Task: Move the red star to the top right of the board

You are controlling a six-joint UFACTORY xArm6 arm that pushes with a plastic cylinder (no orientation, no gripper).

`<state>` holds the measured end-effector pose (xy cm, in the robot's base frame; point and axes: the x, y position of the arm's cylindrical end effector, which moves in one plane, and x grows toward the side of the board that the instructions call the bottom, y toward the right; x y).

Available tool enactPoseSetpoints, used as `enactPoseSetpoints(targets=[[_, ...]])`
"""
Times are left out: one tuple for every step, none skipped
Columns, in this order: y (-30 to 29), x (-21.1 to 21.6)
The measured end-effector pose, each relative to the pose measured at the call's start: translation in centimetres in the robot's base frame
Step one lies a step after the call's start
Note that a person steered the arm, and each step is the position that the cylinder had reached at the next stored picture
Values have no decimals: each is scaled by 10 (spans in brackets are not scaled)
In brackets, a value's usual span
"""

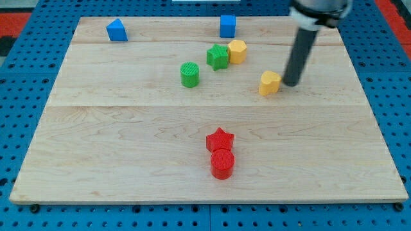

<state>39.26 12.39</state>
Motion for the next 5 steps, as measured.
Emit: enactPoseSetpoints(targets=[[-61, 0], [-87, 31], [-157, 79], [-176, 120], [-132, 162]])
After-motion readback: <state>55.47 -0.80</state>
